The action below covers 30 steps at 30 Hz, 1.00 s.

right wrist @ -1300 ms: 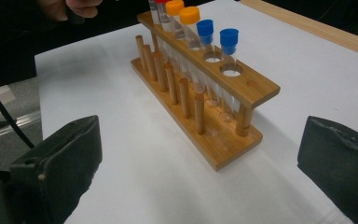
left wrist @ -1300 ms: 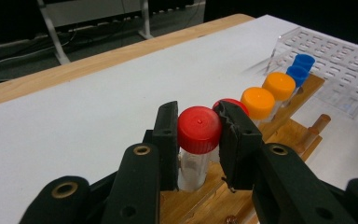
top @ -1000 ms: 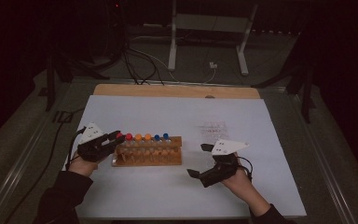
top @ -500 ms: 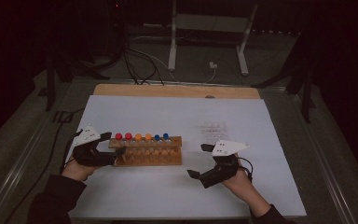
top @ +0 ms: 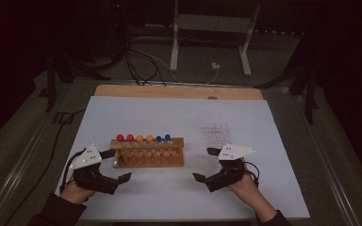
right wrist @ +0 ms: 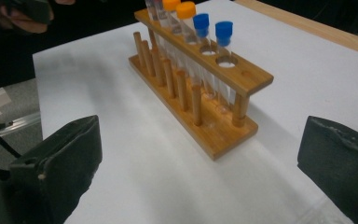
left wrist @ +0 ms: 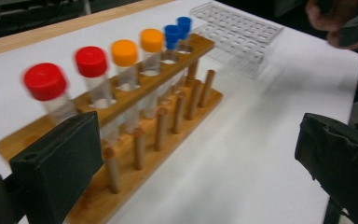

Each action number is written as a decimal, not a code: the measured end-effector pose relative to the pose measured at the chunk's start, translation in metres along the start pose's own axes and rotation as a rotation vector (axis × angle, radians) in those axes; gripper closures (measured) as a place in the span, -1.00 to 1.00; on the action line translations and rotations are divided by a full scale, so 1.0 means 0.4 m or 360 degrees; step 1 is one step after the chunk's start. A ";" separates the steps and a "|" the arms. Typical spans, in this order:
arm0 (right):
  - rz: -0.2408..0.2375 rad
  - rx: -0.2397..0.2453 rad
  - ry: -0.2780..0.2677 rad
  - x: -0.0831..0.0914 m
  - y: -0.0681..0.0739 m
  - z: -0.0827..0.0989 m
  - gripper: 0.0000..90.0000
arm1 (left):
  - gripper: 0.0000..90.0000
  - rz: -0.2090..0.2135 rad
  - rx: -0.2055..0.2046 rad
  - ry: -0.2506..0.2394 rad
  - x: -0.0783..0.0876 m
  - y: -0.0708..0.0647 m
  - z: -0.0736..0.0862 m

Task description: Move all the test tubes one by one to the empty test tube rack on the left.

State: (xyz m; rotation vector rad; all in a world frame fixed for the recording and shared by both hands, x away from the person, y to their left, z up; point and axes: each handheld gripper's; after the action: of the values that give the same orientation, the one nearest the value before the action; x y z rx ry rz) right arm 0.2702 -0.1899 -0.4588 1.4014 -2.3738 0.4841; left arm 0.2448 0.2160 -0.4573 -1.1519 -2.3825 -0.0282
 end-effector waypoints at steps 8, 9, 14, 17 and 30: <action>0.0010 -0.0021 0.0021 0.007 0.001 0.020 -1.00 | -0.97 0.0029 -0.0023 0.0010 -0.020 -0.038 0.055; 0.0010 -0.0020 0.0020 0.008 0.000 0.022 -1.00 | -0.97 0.0039 -0.0028 0.0019 -0.025 -0.042 0.063; 0.0024 -0.0020 0.0021 0.009 -0.002 0.027 -1.00 | -0.97 0.0095 -0.0076 0.0040 -0.056 -0.048 0.095; 0.0023 -0.0025 0.0023 0.010 -0.004 0.028 -1.00 | -0.97 0.0094 -0.0094 0.0052 -0.075 -0.045 0.111; 0.0039 -0.0013 0.0037 0.006 -0.011 0.035 -1.00 | -0.97 0.0084 -0.0106 0.0112 -0.117 -0.039 0.137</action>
State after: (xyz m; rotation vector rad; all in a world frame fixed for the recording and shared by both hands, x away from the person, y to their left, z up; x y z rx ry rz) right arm 0.2712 -0.2000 -0.4696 1.3575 -2.3740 0.4938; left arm 0.2349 0.1839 -0.5229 -1.2233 -2.3042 -0.1294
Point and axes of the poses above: each handheld gripper's, and its own axes: x roughly backward along the jaws, z roughly out of its underside, y roughly to its left, and after that the axes turned 9 degrees about x, right-handed
